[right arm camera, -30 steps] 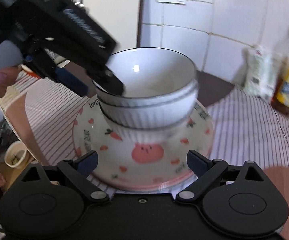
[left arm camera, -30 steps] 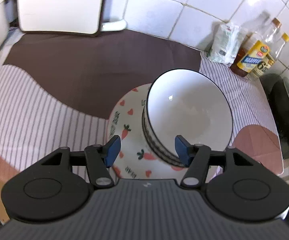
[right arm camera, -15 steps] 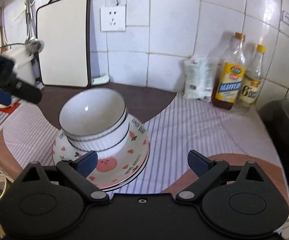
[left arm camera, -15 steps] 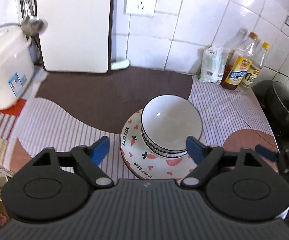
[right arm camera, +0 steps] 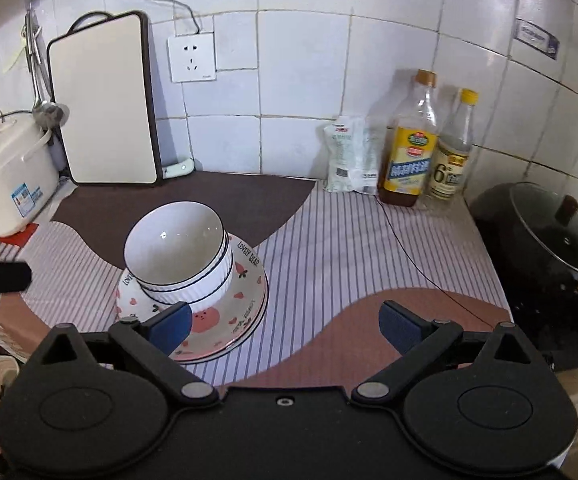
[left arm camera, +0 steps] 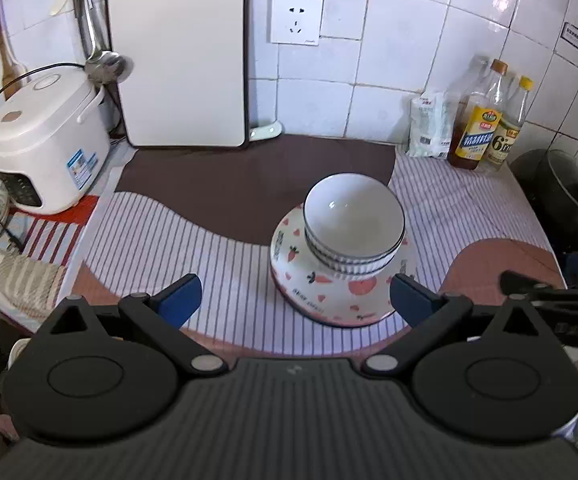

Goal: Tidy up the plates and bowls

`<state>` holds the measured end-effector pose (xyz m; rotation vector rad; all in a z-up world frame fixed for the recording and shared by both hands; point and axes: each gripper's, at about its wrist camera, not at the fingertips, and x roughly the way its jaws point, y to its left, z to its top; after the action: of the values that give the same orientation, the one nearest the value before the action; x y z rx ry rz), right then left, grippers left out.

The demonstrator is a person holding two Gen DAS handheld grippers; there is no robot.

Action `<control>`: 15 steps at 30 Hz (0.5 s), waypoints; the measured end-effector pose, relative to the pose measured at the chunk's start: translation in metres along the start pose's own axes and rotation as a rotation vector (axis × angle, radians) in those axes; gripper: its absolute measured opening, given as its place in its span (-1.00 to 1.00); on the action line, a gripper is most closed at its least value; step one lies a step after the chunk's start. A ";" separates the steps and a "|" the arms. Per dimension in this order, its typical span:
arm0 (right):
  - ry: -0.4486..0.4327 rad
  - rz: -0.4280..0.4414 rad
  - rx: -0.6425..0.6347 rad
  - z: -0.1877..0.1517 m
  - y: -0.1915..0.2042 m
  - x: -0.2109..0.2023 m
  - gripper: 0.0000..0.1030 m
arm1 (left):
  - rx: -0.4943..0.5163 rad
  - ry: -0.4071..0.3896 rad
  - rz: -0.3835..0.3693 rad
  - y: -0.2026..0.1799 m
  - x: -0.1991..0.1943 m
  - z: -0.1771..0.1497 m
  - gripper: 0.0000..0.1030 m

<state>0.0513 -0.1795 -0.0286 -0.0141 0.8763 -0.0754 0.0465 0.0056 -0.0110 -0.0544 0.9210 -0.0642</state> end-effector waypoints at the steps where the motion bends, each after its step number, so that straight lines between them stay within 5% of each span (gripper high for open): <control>1: 0.000 0.004 0.005 -0.001 -0.001 -0.007 0.97 | 0.005 0.003 0.004 0.000 -0.003 -0.003 0.98; 15: -0.083 -0.079 0.013 -0.027 0.007 -0.075 0.97 | 0.064 -0.004 0.068 -0.002 -0.038 -0.030 0.98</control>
<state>-0.0167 -0.1666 0.0116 -0.0392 0.7919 -0.1541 -0.0004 0.0063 0.0005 0.0364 0.9156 -0.0305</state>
